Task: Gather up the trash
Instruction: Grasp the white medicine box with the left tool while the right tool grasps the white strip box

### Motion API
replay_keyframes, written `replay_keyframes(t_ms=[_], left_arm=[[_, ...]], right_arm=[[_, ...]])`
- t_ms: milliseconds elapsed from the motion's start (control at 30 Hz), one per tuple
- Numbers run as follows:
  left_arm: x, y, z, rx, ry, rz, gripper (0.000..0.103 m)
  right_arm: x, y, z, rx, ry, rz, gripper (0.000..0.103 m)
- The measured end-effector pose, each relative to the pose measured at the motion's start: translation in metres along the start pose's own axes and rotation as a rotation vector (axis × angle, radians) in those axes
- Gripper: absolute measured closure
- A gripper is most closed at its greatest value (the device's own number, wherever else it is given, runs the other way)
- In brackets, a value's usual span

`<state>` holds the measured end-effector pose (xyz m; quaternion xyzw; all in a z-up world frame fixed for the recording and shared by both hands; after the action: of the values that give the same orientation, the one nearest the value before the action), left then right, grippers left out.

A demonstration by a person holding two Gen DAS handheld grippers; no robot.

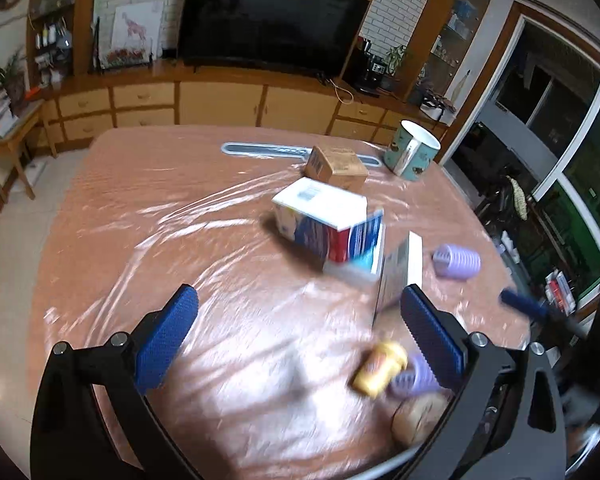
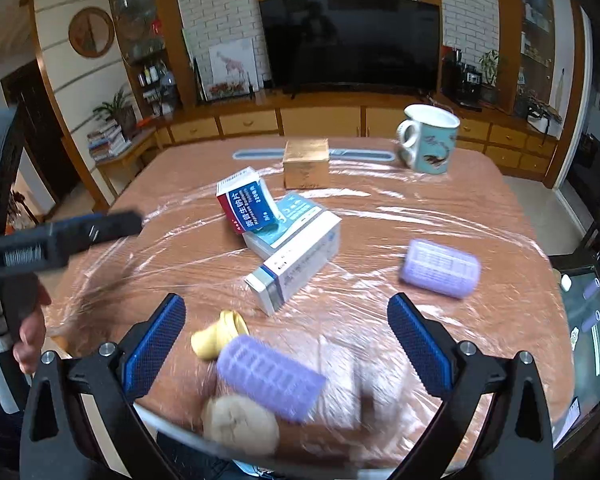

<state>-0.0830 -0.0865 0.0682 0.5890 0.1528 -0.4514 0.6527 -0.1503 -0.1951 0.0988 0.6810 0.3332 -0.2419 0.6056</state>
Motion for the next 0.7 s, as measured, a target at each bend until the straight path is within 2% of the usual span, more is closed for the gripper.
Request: replay_keyframes(t_ms=[67, 200, 300, 367, 567, 700], left_arm=[[0.014, 0.015, 0.002, 0.014, -0.031, -0.006, 0.002], [0.048, 0.036, 0.011, 0.170, -0.113, -0.072, 0.002], [0.068, 0.037, 0.015, 0.289, -0.096, -0.099, 0.002], [0.079, 0.038, 0.015, 0.330, -0.118, -0.116, 0.002], [0.118, 0.042, 0.015, 0.411, -0.174, -0.180, 0.002], [0.133, 0.044, 0.014, 0.419, -0.212, -0.189, 0.002]], right_arm=[[0.013, 0.002, -0.006, 0.006, 0.006, -0.020, 0.004], [0.037, 0.008, -0.014, 0.018, 0.017, -0.067, 0.004], [0.052, 0.011, -0.016, 0.004, -0.013, -0.097, 0.004], [0.059, 0.011, -0.015, 0.009, -0.015, -0.112, 0.004], [0.077, 0.018, -0.007, 0.069, -0.002, -0.143, 0.004], [0.086, 0.024, -0.002, 0.117, 0.006, -0.151, 0.006]])
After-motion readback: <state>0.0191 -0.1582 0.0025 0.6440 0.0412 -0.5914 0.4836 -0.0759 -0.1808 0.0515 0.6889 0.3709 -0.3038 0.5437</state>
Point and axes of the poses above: each gripper's, at about its wrist camera, not at the fingertips, and x roughly the way its jaws point, z to its right, y to its top, the point moved 2 cm from there along x, roughly the way its jaws point, and after that the axes turned 2 degrees about y, right-handed, at the moved point
